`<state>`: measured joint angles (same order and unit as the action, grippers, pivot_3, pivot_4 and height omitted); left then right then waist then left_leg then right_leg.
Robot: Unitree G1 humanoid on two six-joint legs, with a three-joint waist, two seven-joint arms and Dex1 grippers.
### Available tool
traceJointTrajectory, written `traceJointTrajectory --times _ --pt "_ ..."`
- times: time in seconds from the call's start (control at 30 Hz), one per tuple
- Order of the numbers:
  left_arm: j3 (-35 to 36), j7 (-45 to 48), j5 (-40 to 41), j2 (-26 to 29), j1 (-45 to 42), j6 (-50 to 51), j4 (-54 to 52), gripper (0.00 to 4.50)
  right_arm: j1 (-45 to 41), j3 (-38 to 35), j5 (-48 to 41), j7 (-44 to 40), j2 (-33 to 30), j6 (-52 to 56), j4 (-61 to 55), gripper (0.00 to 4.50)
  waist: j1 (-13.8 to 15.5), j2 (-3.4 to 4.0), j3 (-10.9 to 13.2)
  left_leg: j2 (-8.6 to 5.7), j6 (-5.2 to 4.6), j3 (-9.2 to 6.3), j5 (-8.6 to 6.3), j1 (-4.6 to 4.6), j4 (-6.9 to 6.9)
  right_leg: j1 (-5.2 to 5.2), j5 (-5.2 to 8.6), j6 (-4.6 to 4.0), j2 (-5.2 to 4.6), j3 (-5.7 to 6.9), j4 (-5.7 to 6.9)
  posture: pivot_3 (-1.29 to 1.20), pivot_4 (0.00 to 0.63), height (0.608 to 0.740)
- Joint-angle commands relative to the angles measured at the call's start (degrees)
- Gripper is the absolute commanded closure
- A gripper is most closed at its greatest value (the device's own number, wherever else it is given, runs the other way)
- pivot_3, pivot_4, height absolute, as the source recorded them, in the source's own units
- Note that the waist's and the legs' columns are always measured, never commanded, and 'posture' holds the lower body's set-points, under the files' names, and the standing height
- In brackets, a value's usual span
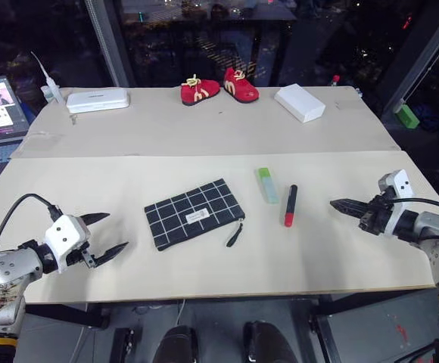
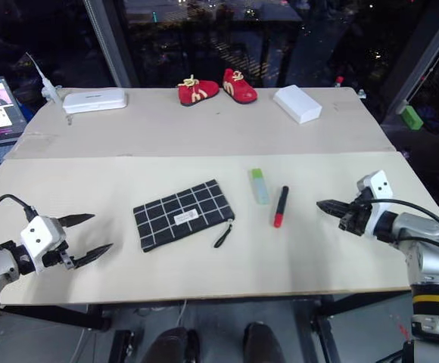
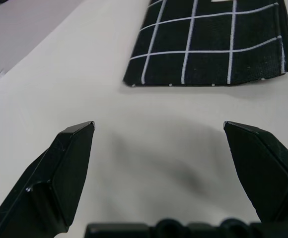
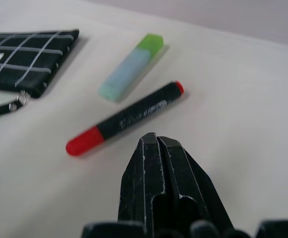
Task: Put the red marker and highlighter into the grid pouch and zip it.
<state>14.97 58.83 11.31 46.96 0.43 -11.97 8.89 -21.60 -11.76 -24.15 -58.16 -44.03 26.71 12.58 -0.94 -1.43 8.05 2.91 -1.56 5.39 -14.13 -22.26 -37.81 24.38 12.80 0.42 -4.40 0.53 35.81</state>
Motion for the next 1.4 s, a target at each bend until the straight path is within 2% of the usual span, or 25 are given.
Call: traceJointTrajectory --times 0.03,0.13,0.23,0.4,0.47,0.63,0.93,1.13,1.4 --pt "-2.21 0.89 -2.63 1.63 -2.76 -5.99 2.38 0.0 -3.93 0.73 -6.79 -1.15 1.91 6.39 -8.83 4.42 -0.04 0.0 0.0 0.0 0.0 0.0 0.0 0.0 0.0 0.0 0.0 0.0 0.01 0.0 0.01 0.0 0.15 0.74" --pt "-5.14 1.28 -4.62 1.46 -5.36 -9.91 4.49 0.0 -6.07 4.1 -10.28 -3.14 4.73 10.22 -14.21 4.42 0.13 0.01 0.0 0.03 0.0 -0.03 0.0 0.0 0.0 0.0 0.0 0.0 0.03 0.05 0.04 0.0 0.15 0.74" --pt "-7.75 1.01 -5.97 0.68 -8.04 -13.16 7.11 0.0 -8.5 11.64 -10.28 -2.99 9.67 12.29 -18.97 4.42 0.19 0.01 0.0 0.03 0.0 -0.04 0.0 -0.04 0.0 0.01 -0.01 0.0 0.01 0.09 0.05 0.0 0.15 0.74" --pt "-10.38 1.67 -6.1 0.57 -9.85 -16.3 9.34 0.0 -12.01 26.2 5.08 2.74 15.68 4.36 -14.47 4.42 0.2 0.01 -0.01 -0.01 0.0 -0.02 0.0 -0.08 -0.01 0.03 -0.01 0.01 -0.03 0.13 0.06 0.0 0.15 0.74" --pt "-10.97 2.01 -5.96 0.94 -10.02 -17.18 9.73 0.0 -14.97 28.43 8.44 6.09 18.96 3.95 -10.24 4.42 0.24 0.01 0.0 -0.05 0.0 0.01 0.0 -0.13 -0.02 0.08 -0.02 0.01 -0.04 0.13 0.07 0.0 0.15 0.74" --pt "-11.8 2.7 -5.47 1.44 -9.8 -17.86 8.35 0.0 -18.84 33.58 17.09 8.02 21.39 -1.99 -1.49 4.42 0.28 0.01 -0.01 -0.05 0.01 0.26 0.01 -0.18 -0.04 0.15 -0.03 0.02 -0.01 0.23 0.14 0.0 0.15 0.74" --pt "-15.5 1.88 -7.88 -0.25 -12.6 -20.08 7.1 0.0 -19.8 36.74 25.3 4.77 19.01 -10.31 4.28 4.42 0.26 0.02 -0.01 -0.07 0.01 0.38 0.01 -0.18 -0.04 0.12 -0.03 0.03 -0.01 0.23 0.15 0.0 0.15 0.74" --pt "-19.3 -1.38 -12.24 -3.75 -16.36 -25.18 8.98 0.0 -20.3 35.16 25.39 4.06 20.41 -10.44 4.95 4.42 0.24 0.01 -0.01 -0.07 0.03 0.41 0.02 -0.09 -0.05 0.06 -0.03 0.03 0.04 0.22 0.21 0.0 0.15 0.74" --pt "-19.97 -10.61 -18.92 -4.88 -21.37 -33.01 16.03 0.0 -20.22 34.01 25.31 3.15 20.3 -9.88 4.68 4.42 0.2 0.01 -0.01 -0.07 0.03 0.42 0.02 -0.08 -0.05 0.07 -0.03 0.02 0.04 0.21 0.23 0.0 0.15 0.74"
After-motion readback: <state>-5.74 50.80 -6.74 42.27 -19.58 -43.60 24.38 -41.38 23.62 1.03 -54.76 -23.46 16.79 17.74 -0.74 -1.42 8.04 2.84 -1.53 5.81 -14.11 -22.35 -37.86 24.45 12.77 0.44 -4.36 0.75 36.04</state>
